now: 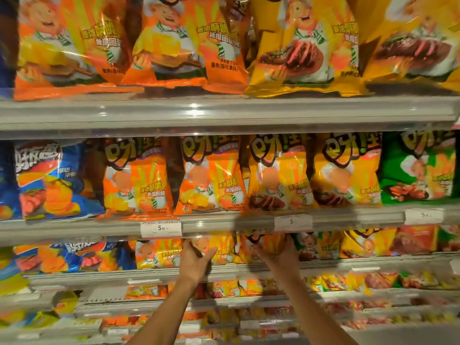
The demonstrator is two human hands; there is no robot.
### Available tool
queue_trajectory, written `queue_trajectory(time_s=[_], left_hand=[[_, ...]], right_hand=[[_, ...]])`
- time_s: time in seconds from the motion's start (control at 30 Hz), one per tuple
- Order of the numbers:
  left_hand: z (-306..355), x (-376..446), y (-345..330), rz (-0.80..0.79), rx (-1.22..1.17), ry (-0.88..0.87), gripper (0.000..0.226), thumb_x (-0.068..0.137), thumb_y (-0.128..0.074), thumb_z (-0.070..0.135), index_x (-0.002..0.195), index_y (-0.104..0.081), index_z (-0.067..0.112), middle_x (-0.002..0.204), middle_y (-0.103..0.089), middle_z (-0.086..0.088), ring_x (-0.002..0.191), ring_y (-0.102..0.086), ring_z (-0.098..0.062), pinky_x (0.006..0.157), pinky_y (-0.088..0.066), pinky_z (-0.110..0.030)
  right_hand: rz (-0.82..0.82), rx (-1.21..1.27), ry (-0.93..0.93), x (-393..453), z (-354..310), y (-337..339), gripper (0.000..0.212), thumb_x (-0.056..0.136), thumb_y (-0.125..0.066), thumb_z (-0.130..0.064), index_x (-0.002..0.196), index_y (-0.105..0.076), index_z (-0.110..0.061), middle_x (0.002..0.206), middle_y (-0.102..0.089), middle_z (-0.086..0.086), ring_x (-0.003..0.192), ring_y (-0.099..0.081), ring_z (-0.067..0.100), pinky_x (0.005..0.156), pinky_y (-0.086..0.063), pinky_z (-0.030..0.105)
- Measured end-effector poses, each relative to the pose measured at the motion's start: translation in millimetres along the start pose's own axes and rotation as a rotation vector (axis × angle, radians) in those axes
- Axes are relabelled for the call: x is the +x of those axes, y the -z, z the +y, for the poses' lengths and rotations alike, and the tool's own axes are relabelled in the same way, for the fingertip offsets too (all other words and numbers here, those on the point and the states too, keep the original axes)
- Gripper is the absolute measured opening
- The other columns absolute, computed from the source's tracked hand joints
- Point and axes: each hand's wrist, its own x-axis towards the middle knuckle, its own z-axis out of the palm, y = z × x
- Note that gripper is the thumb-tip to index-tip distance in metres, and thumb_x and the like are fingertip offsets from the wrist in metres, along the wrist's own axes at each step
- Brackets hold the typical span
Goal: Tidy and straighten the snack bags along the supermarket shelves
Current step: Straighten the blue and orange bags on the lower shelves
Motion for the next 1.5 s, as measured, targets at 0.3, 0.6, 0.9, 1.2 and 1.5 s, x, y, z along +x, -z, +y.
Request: queue_trajectory(time_s=[0.3, 0.6, 0.9, 1.2, 1.5], left_hand=[[4.3, 26.8, 5.0, -0.148, -0.107, 0.004, 0.063, 0.076, -0.084, 0.008, 0.125, -0.044, 0.014, 0.099, -0.061, -0.007, 0.076, -0.067, -0.023, 0.064, -0.062, -0.045], [4.1, 28.0, 9.8, -0.110, -0.176, -0.002, 0.053, 0.069, -0.088, 0.003, 0.114, -0.059, 0.007, 0.087, -0.074, 0.004, 0.089, -0.069, -0.013, 0.081, -0.051, -0.022], [8.9, 27.6, 4.6, -0.101, -0.218, -0.012, 0.058, 0.065, -0.090, 0.007, 0.114, -0.060, -0.001, 0.111, -0.068, -0.009, 0.118, -0.057, -0.023, 0.098, -0.037, -0.027], [13.9, 16.6, -22.8, -0.013, -0.184, -0.059, 0.061, 0.061, -0.093, 0.014, 0.103, -0.049, 0.006, 0.104, -0.059, -0.008, 0.106, -0.054, -0.020, 0.090, -0.047, -0.038], [39.4, -5.1, -102.5, -0.044, -0.104, -0.026, 0.052, 0.058, -0.096, 0.022, 0.084, -0.054, 0.003, 0.079, -0.064, -0.008, 0.076, -0.064, -0.031, 0.068, -0.058, -0.037]], right_hand=[[-0.064, 0.036, 0.002, 23.4, 5.2, -8.4, 0.125, 0.060, -0.089, -0.058, 0.155, -0.016, -0.026, 0.132, -0.050, -0.009, 0.125, -0.053, 0.023, 0.103, -0.039, 0.029], [-0.002, 0.051, -0.017, 16.9, -10.0, -3.2, 0.136, 0.034, -0.074, -0.093, 0.148, -0.034, -0.029, 0.128, -0.055, -0.014, 0.127, -0.055, 0.020, 0.102, -0.040, 0.026], [0.130, -0.053, 0.029, -5.1, -17.8, 17.6, 0.107, 0.060, -0.087, -0.066, 0.144, -0.036, -0.025, 0.125, -0.065, -0.004, 0.108, -0.067, 0.022, 0.089, -0.059, 0.039], [0.082, 0.135, -0.103, -24.6, 13.8, 62.2, 0.091, 0.053, -0.086, -0.063, 0.130, -0.047, -0.032, 0.106, -0.068, -0.012, 0.089, -0.066, 0.008, 0.069, -0.052, 0.017], [0.122, 0.199, -0.224, -47.2, 71.7, 131.7, 0.093, 0.051, -0.091, -0.056, 0.133, -0.054, -0.029, 0.114, -0.071, -0.005, 0.102, -0.069, 0.019, 0.089, -0.060, 0.043]])
